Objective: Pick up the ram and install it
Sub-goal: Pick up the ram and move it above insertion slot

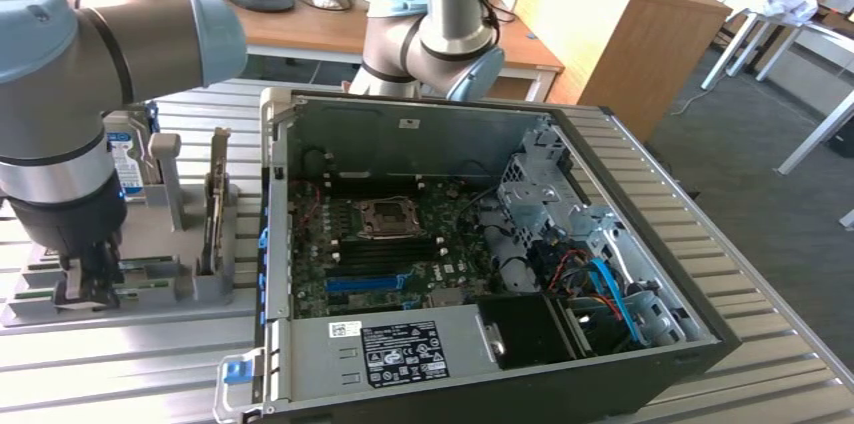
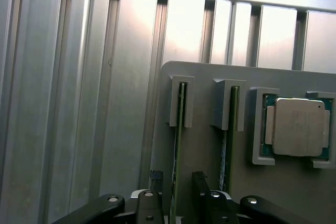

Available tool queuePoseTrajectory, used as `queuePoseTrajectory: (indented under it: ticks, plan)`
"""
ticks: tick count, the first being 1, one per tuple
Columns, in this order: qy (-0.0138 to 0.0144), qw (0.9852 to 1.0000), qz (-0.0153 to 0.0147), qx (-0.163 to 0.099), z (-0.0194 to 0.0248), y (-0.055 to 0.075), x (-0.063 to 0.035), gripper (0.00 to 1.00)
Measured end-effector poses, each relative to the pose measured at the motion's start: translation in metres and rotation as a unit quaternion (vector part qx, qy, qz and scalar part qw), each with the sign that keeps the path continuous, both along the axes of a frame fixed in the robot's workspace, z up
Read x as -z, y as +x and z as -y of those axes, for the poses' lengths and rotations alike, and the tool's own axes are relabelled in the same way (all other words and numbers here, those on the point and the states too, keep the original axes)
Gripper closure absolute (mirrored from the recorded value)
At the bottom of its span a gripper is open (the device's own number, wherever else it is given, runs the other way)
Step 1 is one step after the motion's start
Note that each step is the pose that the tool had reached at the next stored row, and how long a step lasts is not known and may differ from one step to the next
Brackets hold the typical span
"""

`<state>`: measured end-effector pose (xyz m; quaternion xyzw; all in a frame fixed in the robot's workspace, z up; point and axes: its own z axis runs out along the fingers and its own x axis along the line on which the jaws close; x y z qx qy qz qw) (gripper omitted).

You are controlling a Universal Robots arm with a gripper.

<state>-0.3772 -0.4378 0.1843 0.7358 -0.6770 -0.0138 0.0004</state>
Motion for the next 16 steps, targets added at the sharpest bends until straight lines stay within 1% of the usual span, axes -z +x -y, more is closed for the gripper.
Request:
queuePoseTrajectory:
  ticks: [6, 14, 15, 16]
  plan:
    - [0.0000, 1.0000, 0.0000, 0.000, 0.0000, 0.000, -0.0086, 0.64]
    - [-0.0001, 1.0000, -0.0001, 0.000, 0.0000, 0.000, -0.0111, 0.64]
    - [0.0000, 1.0000, 0.0000, 0.000, 0.0000, 0.000, -0.0169, 0.64]
    - [0.0000, 1.0000, 0.0000, 0.000, 0.0000, 0.000, -0.0178, 0.64]
